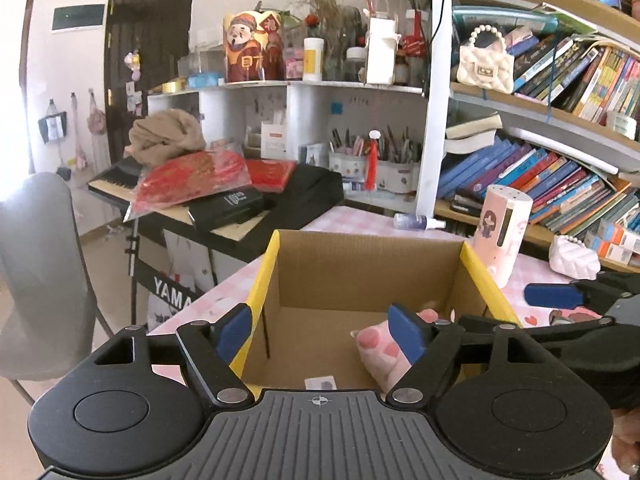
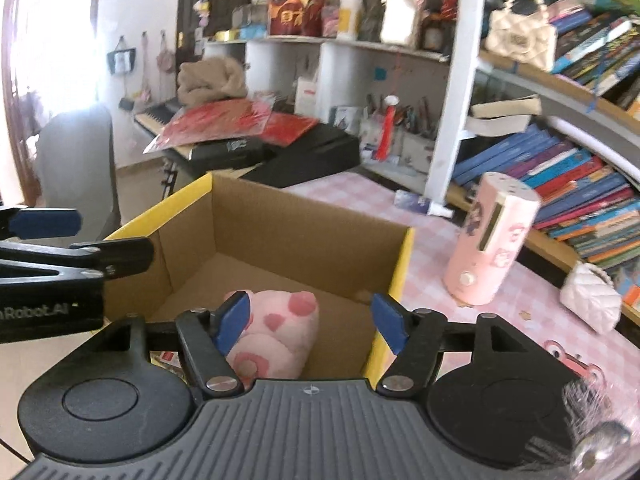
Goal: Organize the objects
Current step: 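Open both tools to drop the white box and pig into the yellow box, then withdraw both tools from the yellow box back toward the table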
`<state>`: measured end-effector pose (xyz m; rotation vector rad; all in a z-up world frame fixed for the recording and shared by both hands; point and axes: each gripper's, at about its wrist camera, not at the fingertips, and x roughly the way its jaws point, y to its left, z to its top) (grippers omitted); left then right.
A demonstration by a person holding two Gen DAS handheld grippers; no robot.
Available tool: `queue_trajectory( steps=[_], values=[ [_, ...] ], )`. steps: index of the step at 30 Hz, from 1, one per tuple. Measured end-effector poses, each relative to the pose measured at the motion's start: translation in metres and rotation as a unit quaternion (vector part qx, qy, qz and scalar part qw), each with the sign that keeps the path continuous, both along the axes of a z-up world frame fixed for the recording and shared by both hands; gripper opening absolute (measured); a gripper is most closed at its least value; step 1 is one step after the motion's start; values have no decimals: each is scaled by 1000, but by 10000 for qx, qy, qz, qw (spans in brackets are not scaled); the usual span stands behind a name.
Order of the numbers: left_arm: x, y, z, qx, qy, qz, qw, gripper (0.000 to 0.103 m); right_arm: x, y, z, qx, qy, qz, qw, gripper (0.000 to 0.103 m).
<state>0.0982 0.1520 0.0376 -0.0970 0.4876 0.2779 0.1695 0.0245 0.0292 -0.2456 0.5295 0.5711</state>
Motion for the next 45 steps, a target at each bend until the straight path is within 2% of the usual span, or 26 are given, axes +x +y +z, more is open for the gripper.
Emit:
queue_trajectory(
  steps=[8,19,25,36,45],
  values=[
    [-34,-2,-9,-128,88,-2,9999,78,-40,-20,-1,-6,19,-402,9992,69],
    [-83,-10,-31,-379,575,22,9976,87,-102,-44,-23,-164,376,-1177,9922,72],
    [-104,-19,-35,-182,793,-23,9967,88,-132,-51,-35,-308,410,-1423,9885,80],
    [-118,-30,-40,-56,868,-250,9959,89,-158,-56,-43,-395,471,-1601,9852,83],
    [-123,-49,-46,14,1008,-751,9921,90,-177,-80,-50,-297,660,-2106,9749,85]
  ],
)
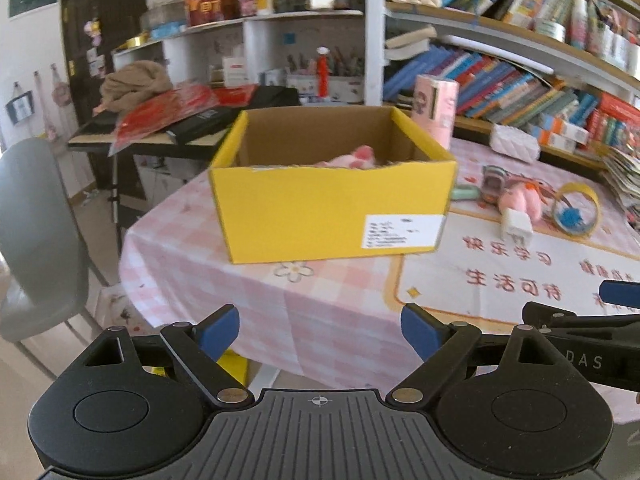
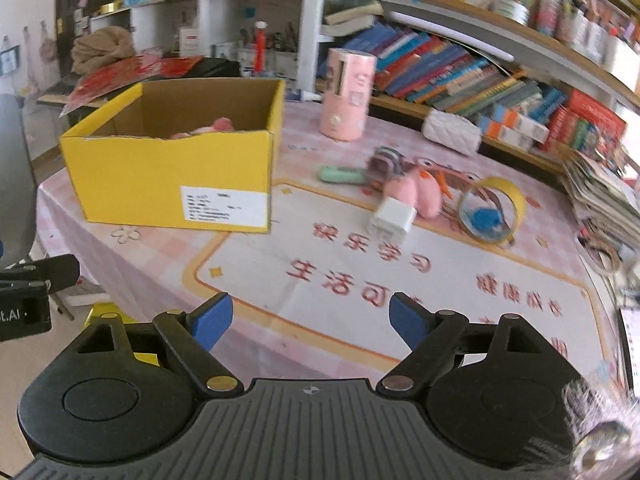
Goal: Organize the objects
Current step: 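Withdraw both tools from the yellow box back toward the table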
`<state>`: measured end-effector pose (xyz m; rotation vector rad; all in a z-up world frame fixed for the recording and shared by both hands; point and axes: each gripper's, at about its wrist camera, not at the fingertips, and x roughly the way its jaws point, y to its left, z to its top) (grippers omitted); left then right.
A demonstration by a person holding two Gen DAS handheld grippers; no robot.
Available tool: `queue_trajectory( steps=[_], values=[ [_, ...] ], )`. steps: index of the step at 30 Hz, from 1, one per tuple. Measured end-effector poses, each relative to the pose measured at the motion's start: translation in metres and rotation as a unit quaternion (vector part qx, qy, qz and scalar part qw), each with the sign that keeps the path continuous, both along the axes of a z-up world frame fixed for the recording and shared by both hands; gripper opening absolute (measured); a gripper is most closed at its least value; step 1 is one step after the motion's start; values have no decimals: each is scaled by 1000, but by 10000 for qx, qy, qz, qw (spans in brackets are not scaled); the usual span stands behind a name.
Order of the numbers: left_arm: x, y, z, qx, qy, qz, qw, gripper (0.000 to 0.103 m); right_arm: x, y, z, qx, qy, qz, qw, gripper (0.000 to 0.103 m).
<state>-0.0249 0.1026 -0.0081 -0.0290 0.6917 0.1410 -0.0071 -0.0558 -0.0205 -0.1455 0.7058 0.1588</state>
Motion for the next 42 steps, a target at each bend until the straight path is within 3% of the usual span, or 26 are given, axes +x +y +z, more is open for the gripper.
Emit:
queue_trajectory(
  steps=[21,29,42],
  values=[
    [24,-70,-10,-145,199,-1238,9920,91,-22,-76,-8,-71,239,-1346,9906,88],
    [47,-100,-10,-107,218,-1586,9870,91,-10,-104,-10,-35,271,-1671,9856,88],
    [86,-131,-12,-169,195,-1663,9857,91,33,-138,-8,2,334,-1773,9836,89]
  ],
)
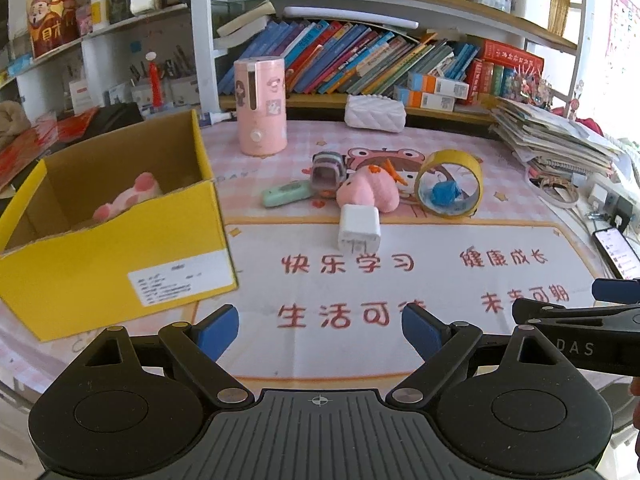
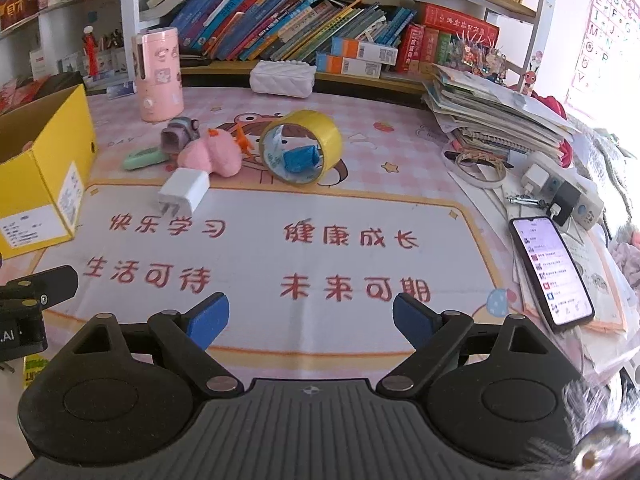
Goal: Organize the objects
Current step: 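Withdraw both tools from the yellow box back toward the table, then grasp the white charger with the left tool while the right tool grasps the yellow tape roll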
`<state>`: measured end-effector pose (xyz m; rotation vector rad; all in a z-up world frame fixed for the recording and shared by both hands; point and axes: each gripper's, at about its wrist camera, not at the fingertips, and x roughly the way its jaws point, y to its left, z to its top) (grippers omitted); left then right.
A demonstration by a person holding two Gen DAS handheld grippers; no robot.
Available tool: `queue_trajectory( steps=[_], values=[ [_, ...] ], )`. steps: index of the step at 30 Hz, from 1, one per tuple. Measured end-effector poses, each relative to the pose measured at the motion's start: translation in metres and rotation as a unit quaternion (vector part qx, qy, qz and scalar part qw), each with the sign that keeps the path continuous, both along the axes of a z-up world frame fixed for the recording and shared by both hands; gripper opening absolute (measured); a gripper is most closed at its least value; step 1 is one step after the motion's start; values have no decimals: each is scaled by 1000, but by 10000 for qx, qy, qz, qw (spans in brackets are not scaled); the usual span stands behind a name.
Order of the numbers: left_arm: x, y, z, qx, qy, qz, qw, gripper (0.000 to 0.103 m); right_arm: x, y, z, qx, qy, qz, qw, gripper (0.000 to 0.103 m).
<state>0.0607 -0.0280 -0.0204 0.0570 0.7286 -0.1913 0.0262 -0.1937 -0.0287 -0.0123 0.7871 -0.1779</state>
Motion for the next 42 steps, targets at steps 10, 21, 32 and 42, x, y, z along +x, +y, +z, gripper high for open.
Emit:
queue_trajectory(
  steps=[10,21,32,42],
  values=[
    [30,-20,-4,-69,92,143,9998,91,39,-20,0,-26,22,218,9998,90],
    [70,-49,-11,22,173,258,9995,80,82,-48,0,-74,-101,430,9990,90],
    [118,-68,-33,266,442,508,9974,64,141,-70,-9,-105,-280,701,9971,87],
    [149,-80,-53,370,768,593,9946,64,183,-74,-22,-158,-183,1062,9941,84]
  ],
)
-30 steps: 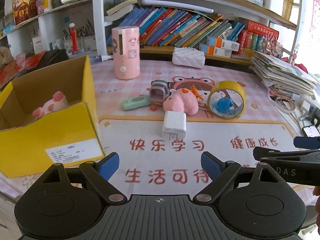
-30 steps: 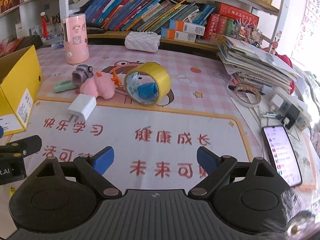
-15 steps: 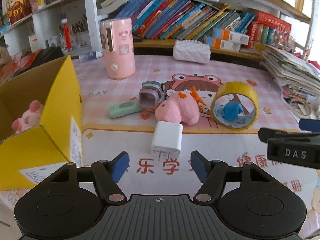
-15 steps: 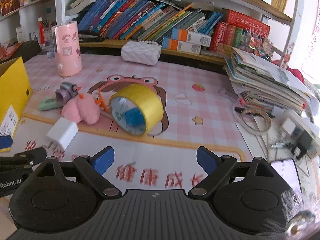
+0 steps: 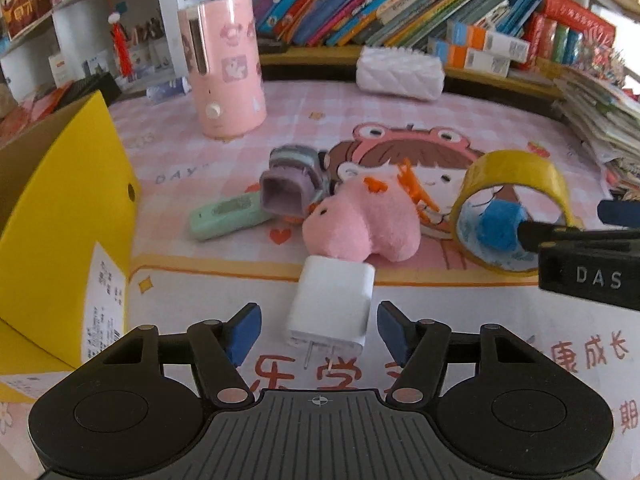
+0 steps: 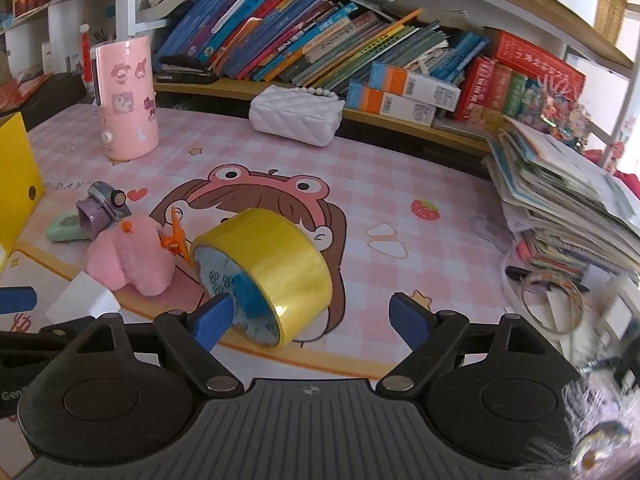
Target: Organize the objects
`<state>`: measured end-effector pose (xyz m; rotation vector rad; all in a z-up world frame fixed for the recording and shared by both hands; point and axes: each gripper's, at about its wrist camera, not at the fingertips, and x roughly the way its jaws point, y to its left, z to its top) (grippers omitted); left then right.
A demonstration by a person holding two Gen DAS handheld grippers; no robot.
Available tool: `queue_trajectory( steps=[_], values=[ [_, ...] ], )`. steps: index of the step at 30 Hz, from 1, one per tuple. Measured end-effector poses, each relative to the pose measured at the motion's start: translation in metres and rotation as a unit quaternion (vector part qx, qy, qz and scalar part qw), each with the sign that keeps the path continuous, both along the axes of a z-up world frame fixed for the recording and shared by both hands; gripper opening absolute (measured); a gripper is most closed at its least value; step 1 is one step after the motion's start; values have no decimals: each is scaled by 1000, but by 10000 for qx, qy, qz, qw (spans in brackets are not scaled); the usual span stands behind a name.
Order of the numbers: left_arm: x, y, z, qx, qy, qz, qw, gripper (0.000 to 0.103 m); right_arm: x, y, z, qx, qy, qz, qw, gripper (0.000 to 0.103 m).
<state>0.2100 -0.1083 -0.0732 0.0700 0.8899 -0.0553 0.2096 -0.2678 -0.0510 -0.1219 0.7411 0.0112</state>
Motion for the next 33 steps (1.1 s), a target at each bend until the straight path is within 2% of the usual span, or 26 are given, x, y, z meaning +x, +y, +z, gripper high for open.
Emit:
queue_trajectory(
  steps=[5,7,8,10,12,15,17,18,20,22,28,33],
  values=[
    [5,3,-8,-93,129,122,9998,59,12,2,-7,-63,55,181,9998,72],
    [6,1,-7,-88,117,128,9998,56,15,2,-9,-51,76,254,9996,61],
    [6,1,-7,-95,122,133,9998,51,16,2,-9,-16,93,288,9995,56],
    [6,-1,-5,-97,123,102,9998,44,18,-1,-9,153,150,350,9992,39],
    [6,0,-4,-132,161,112,9997,44,19,-5,-7,308,180,334,9988,36],
    [3,4,-1,-308,248,217,9990,43,20,-15,-1,789,302,241,9961,32],
    [-2,8,2,-467,267,312,9981,42,19,-23,1,1171,455,117,9920,24],
    [-6,10,5,-529,257,346,9977,42,20,-28,2,1405,567,13,9885,13],
    [-12,13,10,-631,231,413,9969,41,18,-35,1,1734,754,-154,9818,11],
    [-18,18,16,-769,211,496,9956,41,12,-37,1,1863,779,-263,9791,6],
    [-35,32,29,-989,101,694,9926,41,-3,-37,6,2106,674,-398,9744,6],
    [-50,43,44,-1202,-141,746,9898,41,-17,-32,13,2270,658,-431,9707,6]
  ],
)
